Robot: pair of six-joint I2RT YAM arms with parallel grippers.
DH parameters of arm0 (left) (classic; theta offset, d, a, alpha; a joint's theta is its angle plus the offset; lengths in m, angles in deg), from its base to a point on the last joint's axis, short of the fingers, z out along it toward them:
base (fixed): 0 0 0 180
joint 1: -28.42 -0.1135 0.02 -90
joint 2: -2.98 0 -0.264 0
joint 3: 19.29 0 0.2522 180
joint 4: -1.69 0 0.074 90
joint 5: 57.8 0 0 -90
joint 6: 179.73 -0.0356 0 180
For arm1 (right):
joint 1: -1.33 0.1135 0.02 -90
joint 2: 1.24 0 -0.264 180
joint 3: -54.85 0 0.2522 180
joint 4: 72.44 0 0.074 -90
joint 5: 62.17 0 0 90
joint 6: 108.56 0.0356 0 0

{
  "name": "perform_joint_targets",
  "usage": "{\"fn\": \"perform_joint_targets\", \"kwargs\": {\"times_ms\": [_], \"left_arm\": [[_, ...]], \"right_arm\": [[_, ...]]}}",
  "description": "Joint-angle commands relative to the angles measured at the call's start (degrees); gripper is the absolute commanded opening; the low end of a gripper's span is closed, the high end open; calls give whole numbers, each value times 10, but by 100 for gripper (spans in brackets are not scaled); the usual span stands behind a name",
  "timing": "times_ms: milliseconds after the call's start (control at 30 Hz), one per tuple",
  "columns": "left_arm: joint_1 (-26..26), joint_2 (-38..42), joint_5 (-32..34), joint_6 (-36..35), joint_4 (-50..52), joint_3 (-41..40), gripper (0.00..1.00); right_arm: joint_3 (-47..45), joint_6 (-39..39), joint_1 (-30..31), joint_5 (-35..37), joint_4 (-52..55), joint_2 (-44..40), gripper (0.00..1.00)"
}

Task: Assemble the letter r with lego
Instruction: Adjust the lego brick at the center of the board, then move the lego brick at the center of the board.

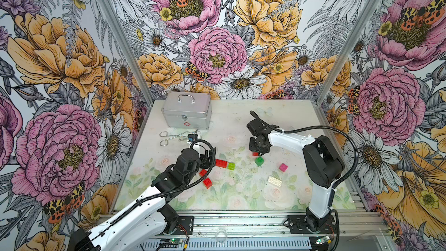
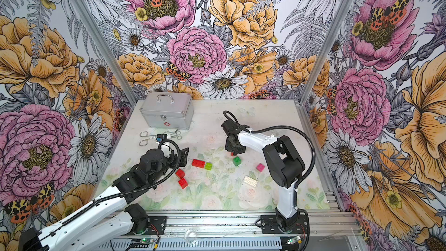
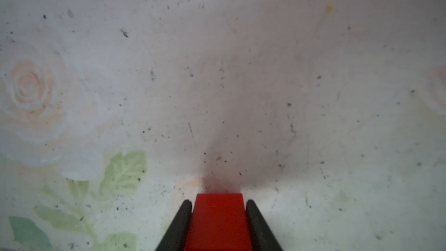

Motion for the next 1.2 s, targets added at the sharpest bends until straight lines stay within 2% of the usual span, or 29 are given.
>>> {"fn": "perform_joint_targets", "kwargs": {"times_ms": [0,167,333,467,600,700,733,800,1000,1167], "left_arm": [[-5,9,-8,5,0,-7,99],[-7,9,-5,4,-1,-7,99],[-9,4,-8,2,-5,-7,99],[-11,-1,-14,3,-8,-6,99],[-11,-1,-22,1,-10,-2,99],[-4,-17,-71,-11,-32,3,99],[3,-31,-95,-14,-39,10,99],[35,-64,-99,-31,-44,33,99],[164,-198,-43,-109,-34,128,99],[217,-271,-22,-115,-31,172,99]], "right_arm": [[24,12,4,11,-1,18,36],[33,17,4,15,2,23,44],[34,15,4,17,3,12,66],[29,0,0,37,19,-25,69],[3,-19,-21,87,55,-102,70],[-51,-11,-51,92,58,-173,72],[-74,-10,-57,98,58,-193,72],[-114,-9,-69,115,61,-222,72],[-220,12,-94,100,60,-269,71],[-267,30,-99,98,53,-306,70]]}}
